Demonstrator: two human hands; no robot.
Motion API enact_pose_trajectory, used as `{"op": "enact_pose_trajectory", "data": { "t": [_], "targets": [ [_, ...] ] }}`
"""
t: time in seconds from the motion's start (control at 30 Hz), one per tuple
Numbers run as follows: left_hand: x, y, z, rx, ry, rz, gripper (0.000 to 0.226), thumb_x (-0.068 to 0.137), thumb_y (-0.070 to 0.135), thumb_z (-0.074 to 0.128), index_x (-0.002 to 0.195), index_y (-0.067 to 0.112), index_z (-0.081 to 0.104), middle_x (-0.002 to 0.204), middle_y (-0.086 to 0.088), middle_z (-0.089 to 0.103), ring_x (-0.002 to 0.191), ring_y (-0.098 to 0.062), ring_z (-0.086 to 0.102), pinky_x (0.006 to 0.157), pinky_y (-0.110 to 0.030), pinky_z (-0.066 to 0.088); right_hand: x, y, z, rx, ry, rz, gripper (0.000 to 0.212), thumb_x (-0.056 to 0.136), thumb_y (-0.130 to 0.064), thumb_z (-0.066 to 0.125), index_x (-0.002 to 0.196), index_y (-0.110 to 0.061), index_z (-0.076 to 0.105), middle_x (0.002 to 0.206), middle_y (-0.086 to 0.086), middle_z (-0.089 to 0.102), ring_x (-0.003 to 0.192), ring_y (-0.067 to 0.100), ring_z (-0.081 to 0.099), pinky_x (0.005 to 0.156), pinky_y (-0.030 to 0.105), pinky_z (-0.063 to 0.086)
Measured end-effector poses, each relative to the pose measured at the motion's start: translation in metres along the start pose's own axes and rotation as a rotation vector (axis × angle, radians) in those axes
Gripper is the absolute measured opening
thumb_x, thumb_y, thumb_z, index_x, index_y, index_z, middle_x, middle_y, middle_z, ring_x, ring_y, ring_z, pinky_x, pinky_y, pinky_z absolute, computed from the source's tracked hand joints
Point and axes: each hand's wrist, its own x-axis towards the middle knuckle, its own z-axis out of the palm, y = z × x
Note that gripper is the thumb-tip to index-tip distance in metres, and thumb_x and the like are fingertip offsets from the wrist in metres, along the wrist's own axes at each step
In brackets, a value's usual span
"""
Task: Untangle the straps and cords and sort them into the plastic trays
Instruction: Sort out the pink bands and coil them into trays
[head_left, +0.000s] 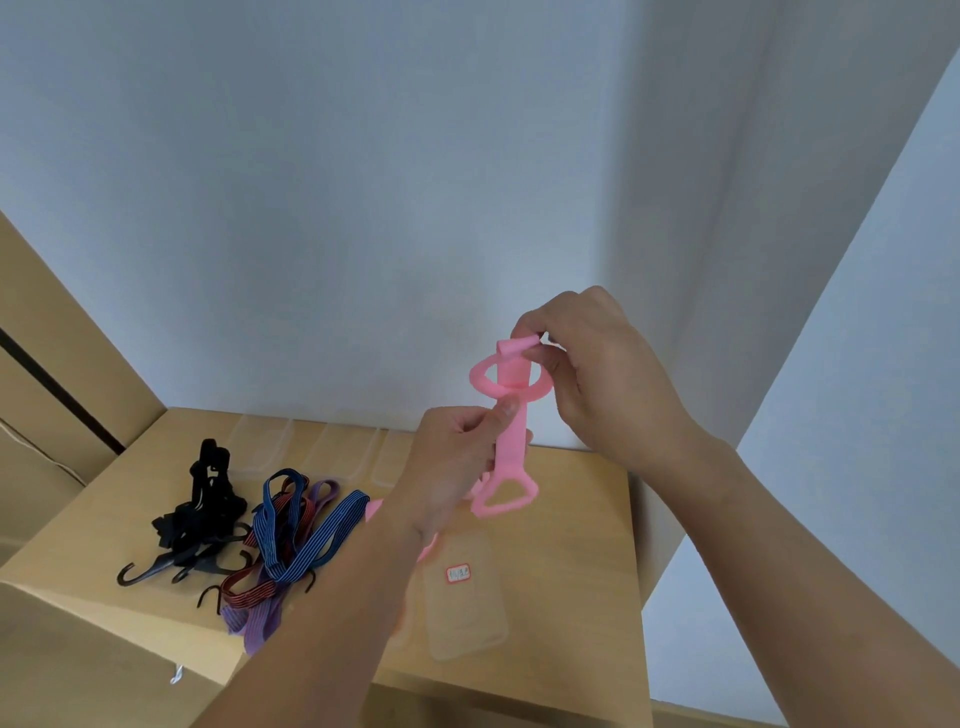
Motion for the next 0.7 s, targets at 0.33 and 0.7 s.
{"op": "enact_pose_trajectory", "data": {
  "t": [0.33,0.7],
  "targets": [
    [0.011,0.016,-0.005,-0.296,-0.075,-0.084,0.018,0.090,0.005,0.066,0.101,0.008,0.081,0.099,-0.016,0.076,0.084,-0.029,0.072,0.077,-0.042,0.062,-0.052,-0.001,0.016,-0.143,0.082,-0.172,0.029,0.102,-0.006,0.044,0.095,-0.002,0.072,0.100,0.009,0.070,0.081,0.033,0.058,0.066,0.039,0.049],
    [0.010,0.025,-0.008,-0.505,-0.221,-0.176,0.061,0.093,0.040,0.059,0.126,-0.010,0.063,0.108,-0.021,0.068,0.086,-0.032,0.070,0.074,-0.039,0.060,-0.076,-0.001,0.023,-0.223,0.059,-0.117,0.037,0.077,0.014,0.048,0.096,-0.006,0.073,0.100,0.006,0.070,0.078,0.028,0.055,0.060,0.034,0.042]
  ]
}}
